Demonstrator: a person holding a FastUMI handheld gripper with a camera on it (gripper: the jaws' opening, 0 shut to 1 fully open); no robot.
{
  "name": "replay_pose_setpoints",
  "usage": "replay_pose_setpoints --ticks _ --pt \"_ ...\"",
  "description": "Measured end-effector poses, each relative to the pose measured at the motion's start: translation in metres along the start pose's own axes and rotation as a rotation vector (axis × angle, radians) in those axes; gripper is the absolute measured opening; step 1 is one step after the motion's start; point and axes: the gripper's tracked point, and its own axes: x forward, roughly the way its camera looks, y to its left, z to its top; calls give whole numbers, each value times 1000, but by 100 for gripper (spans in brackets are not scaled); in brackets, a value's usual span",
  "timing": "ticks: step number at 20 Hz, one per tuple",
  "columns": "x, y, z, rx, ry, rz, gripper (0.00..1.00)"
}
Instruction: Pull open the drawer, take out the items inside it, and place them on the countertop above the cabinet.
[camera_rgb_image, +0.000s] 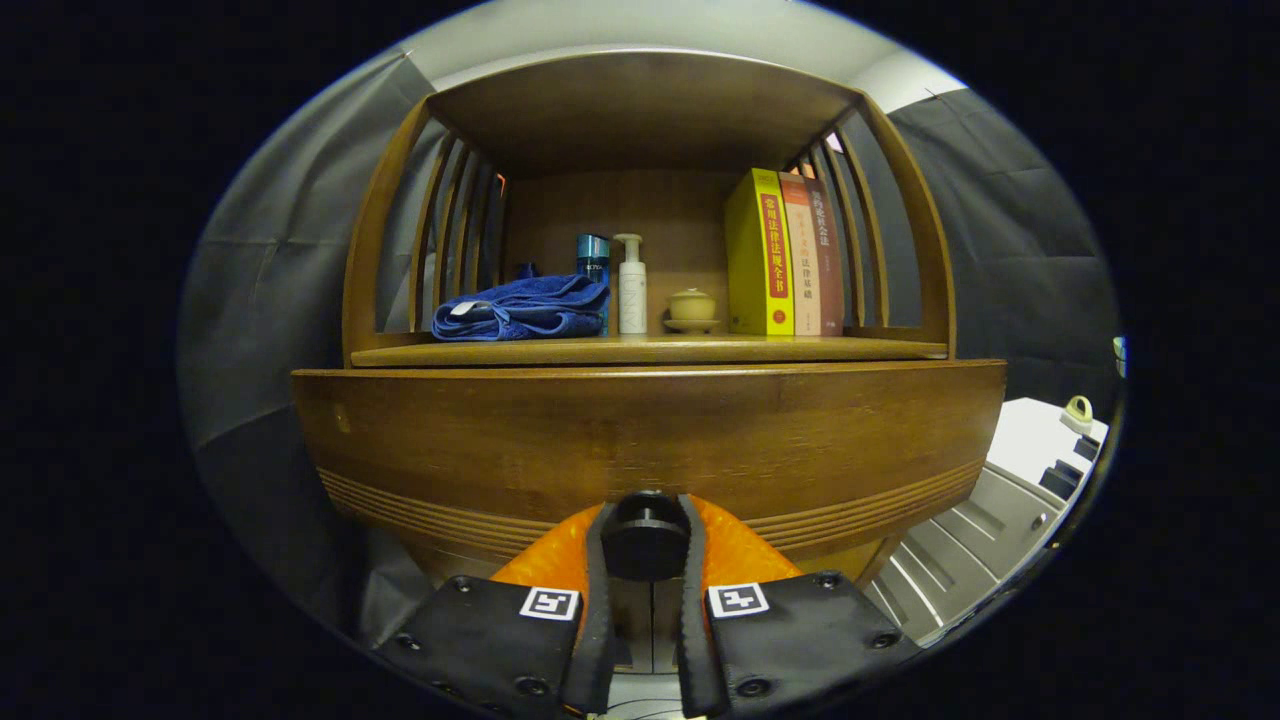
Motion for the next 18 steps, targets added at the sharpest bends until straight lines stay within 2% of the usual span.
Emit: replay_pose_setpoints --ticks 11,18 --pt "-78 2 -11 5 77 45 33" --pt "-97 2 -21 -23 60 46 33"
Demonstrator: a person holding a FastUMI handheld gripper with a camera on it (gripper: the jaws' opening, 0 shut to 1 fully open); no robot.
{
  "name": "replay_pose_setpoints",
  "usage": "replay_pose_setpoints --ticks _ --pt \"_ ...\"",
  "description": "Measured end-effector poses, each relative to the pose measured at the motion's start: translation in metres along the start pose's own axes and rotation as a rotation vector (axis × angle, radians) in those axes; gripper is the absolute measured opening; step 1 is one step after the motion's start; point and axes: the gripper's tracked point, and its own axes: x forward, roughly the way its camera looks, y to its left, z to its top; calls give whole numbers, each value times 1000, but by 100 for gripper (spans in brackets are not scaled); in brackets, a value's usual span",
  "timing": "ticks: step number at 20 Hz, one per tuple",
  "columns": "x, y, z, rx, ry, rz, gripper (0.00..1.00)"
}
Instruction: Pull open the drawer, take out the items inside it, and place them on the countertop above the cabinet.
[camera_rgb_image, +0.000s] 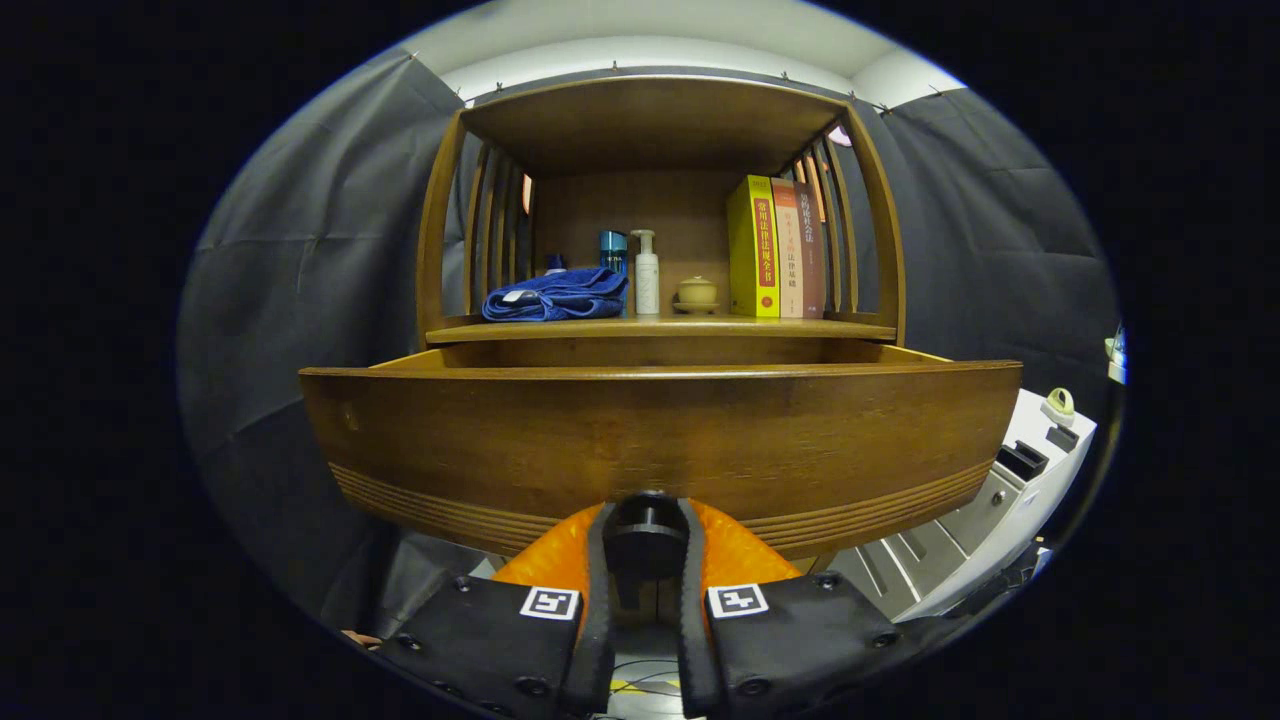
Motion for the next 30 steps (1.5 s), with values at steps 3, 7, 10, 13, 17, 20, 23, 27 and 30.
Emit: replay_pose_setpoints --ticks 3,7,10,13,17,20,23,27,30 --pt "0 0 -4 -17 -17 -3 33" --pt "0 1 -5 -10 -31 -11 35" --pt "0 0 -6 -8 -45 -17 40" --pt "0 0 -6 -14 -51 -25 49" --pt "1 9 -13 -30 -37 -2 68" --pt "2 8 -13 -24 -38 -7 85" --pt "-10 9 11 -11 -83 23 96" --pt "-29 -5 120 6 -224 47 96" --pt "-11 -13 195 -30 -211 76 96"
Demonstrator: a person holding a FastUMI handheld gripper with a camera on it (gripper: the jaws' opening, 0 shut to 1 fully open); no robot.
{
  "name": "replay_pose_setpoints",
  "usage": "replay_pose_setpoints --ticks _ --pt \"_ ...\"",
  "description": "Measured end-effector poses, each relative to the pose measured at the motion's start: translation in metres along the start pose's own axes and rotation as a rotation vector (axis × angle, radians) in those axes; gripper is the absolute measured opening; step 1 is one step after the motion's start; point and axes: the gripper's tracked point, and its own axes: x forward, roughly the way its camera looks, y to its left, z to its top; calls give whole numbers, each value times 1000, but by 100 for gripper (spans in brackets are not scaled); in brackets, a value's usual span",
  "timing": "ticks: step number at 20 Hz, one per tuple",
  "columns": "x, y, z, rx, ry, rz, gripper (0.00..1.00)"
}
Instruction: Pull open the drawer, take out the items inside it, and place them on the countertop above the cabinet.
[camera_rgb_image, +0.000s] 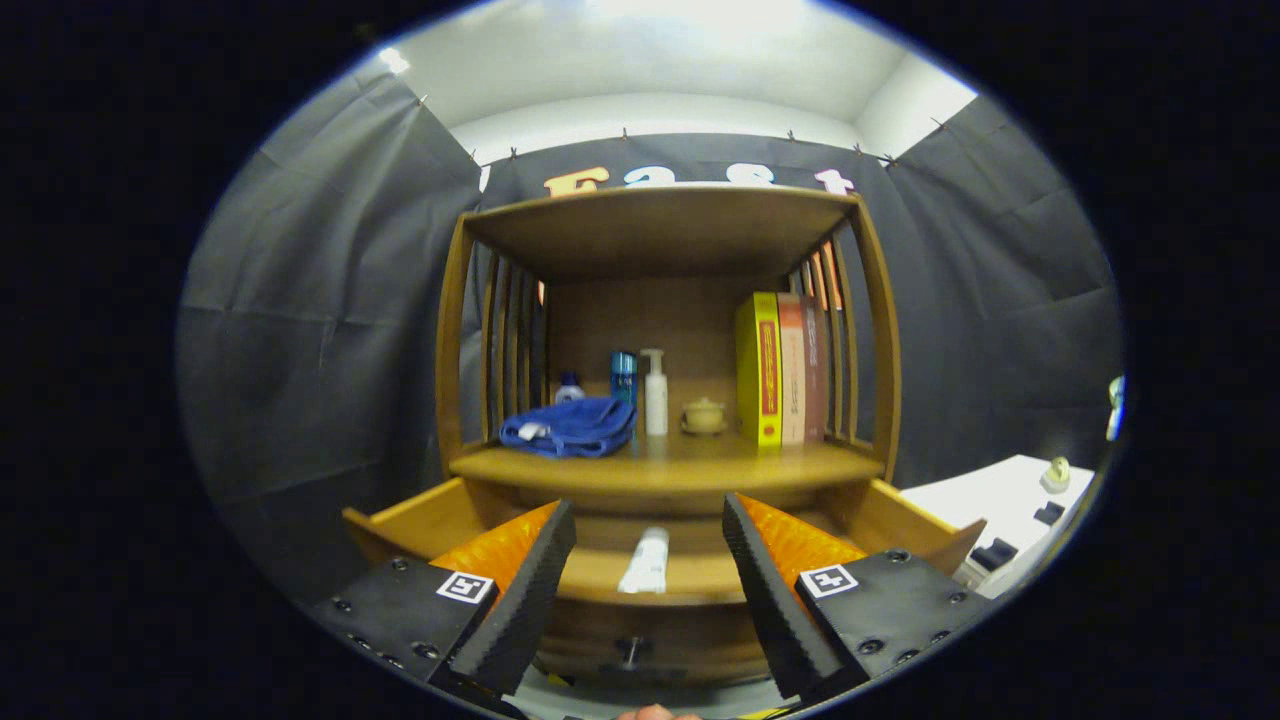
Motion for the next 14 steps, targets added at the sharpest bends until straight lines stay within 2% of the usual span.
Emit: replay_pose_setpoints --ticks 4,6,8,11,14 --pt "61 -2 55 -81 111 63 96" --pt "93 2 44 -154 210 87 96" --pt "114 14 9 -202 362 132 96" --pt "124 26 -62 -131 650 166 96" --pt "127 28 -120 -76 844 146 95"
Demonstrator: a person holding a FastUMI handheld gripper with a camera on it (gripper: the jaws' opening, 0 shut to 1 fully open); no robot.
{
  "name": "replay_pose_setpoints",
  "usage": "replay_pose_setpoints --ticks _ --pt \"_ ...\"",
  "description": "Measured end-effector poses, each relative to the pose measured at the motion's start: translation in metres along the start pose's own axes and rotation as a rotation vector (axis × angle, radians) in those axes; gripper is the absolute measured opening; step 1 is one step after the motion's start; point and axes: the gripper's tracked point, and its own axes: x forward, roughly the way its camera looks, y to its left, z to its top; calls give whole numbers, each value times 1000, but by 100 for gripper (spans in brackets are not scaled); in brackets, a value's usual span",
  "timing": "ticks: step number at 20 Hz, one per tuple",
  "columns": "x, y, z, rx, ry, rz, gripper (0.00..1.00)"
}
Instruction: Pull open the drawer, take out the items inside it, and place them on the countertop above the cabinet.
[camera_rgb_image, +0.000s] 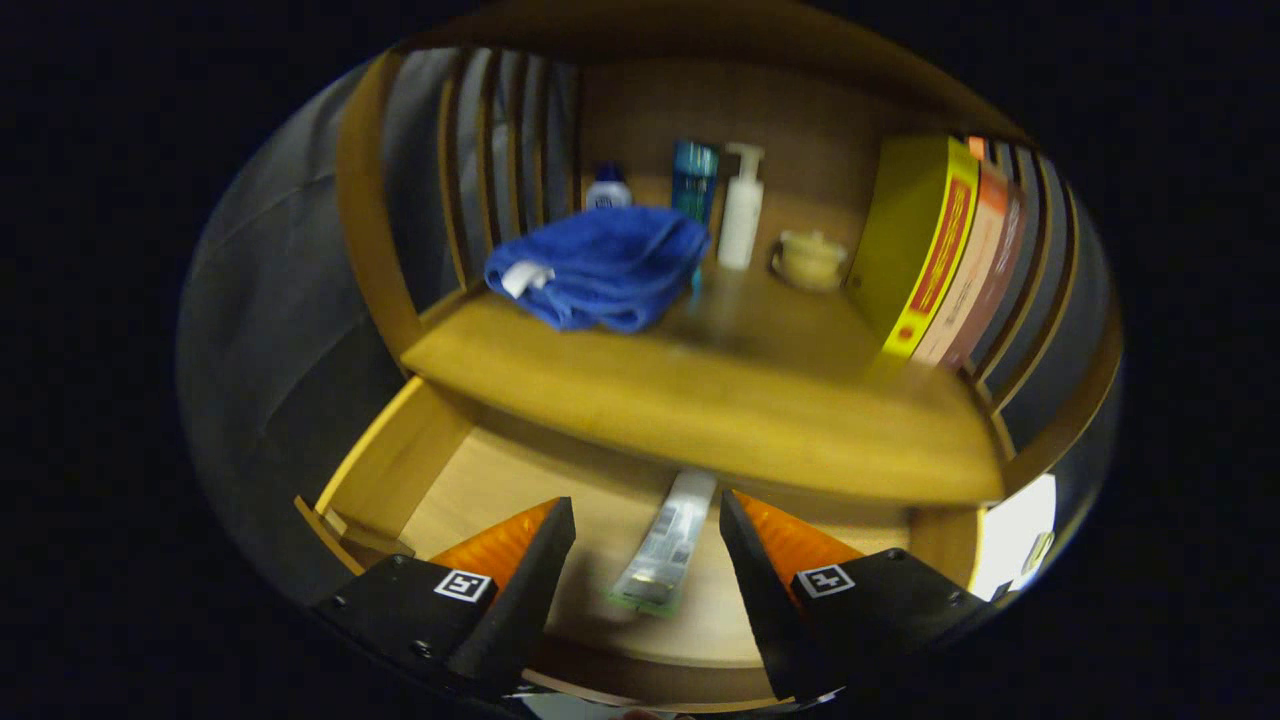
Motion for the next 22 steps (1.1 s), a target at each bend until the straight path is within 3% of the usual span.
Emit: replay_pose_setpoints --ticks 3,10,19,22 --pt "30 -8 -14 48 131 -45 95" --pt "65 -8 -38 92 337 -40 96" --pt "84 -8 -28 158 425 -61 95" --pt "83 -11 -3 172 396 -81 81"
